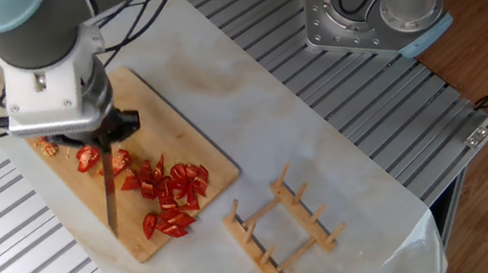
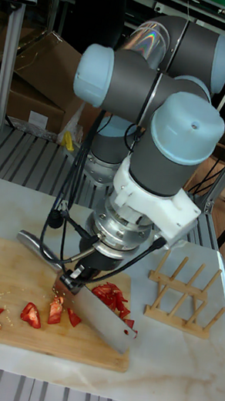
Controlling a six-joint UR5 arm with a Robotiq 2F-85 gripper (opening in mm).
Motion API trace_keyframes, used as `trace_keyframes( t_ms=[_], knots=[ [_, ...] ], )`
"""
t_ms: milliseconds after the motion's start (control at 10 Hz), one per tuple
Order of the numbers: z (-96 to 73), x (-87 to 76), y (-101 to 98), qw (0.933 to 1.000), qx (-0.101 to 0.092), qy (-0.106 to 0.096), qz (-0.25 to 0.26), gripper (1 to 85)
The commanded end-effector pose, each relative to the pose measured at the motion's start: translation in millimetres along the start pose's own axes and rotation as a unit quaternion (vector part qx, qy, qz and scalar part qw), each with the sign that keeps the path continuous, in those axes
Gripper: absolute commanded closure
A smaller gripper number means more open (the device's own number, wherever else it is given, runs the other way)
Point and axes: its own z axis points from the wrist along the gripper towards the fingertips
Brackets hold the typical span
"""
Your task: Chop the chili peppers
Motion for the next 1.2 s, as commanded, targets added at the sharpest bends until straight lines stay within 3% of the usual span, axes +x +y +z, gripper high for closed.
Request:
trace_keyframes(
  t_ms=[0, 800, 1100],
  knots=[
    [2.9, -27.1, 0.0, 0.9993, 0.004, -0.03, 0.021, 84.3],
    [27.0, -42.2, -3.9, 0.9982, -0.015, -0.047, 0.033, 84.3],
    [31.5, -38.1, -8.2, 0.9984, -0.013, -0.044, 0.034, 84.3]
  ],
)
